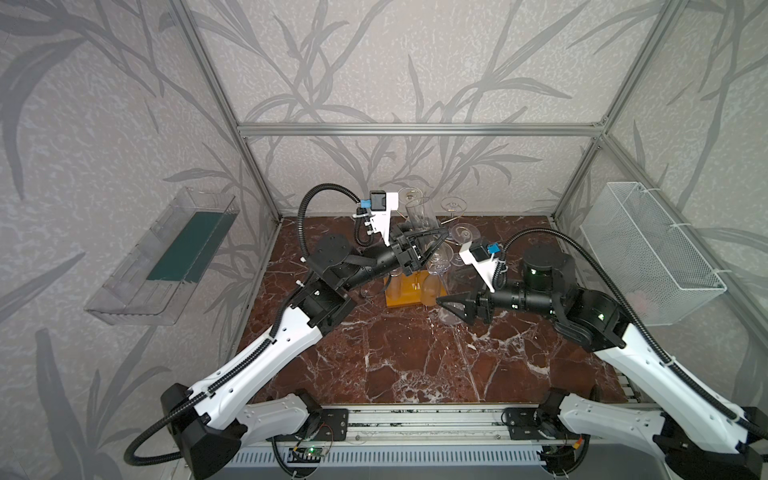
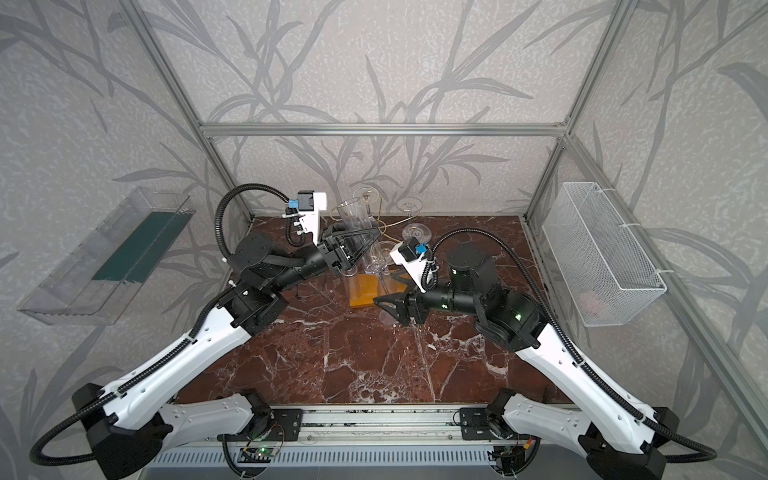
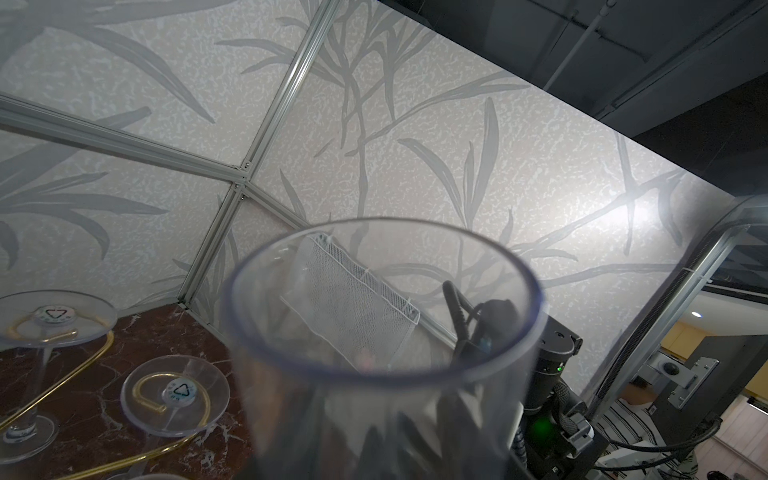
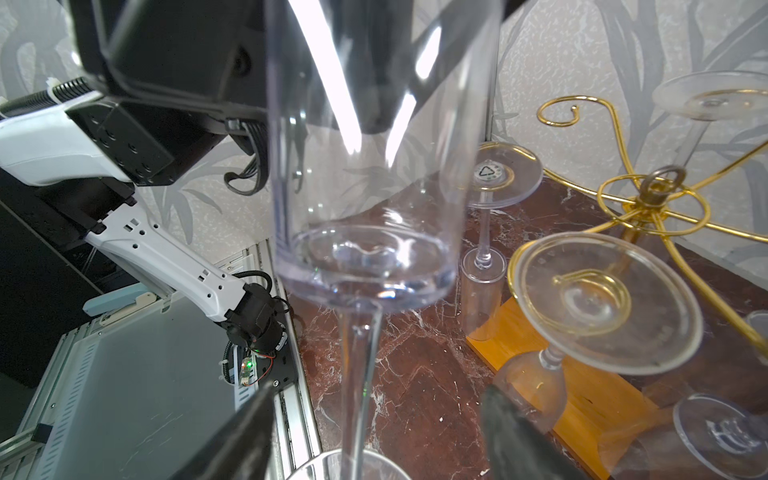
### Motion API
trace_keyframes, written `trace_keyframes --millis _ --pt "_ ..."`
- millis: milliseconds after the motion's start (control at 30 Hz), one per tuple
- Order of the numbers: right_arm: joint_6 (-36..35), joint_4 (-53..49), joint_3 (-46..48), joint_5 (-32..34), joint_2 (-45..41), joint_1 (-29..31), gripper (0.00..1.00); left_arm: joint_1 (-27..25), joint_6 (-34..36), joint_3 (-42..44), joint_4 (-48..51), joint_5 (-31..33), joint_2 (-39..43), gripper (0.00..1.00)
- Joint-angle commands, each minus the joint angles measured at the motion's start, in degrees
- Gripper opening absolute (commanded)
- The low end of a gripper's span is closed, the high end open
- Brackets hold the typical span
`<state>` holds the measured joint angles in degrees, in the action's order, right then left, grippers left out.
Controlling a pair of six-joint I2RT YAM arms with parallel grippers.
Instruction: Take the wine glass off the wine glass rack
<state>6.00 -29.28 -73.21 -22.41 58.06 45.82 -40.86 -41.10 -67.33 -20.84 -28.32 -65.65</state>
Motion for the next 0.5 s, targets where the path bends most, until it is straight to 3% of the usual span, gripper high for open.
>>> trace_keyframes --millis 0,200,467 --pt "0.88 3.8 2.51 3.53 -4.69 0.23 0.99 -0.18 1.59 1.3 0.55 3.86 4.96 0.34" --pt "-0.8 4.67 4.56 8.17 -11.3 0.23 0.99 -0.18 9.98 2.37 14.53 9.7 12.74 0.34" --pt "-2.09 4.98 9.76 20.92 -20.05 0.23 0.99 -0.18 17.93 6.08 31.18 23.92 24.03 0.34"
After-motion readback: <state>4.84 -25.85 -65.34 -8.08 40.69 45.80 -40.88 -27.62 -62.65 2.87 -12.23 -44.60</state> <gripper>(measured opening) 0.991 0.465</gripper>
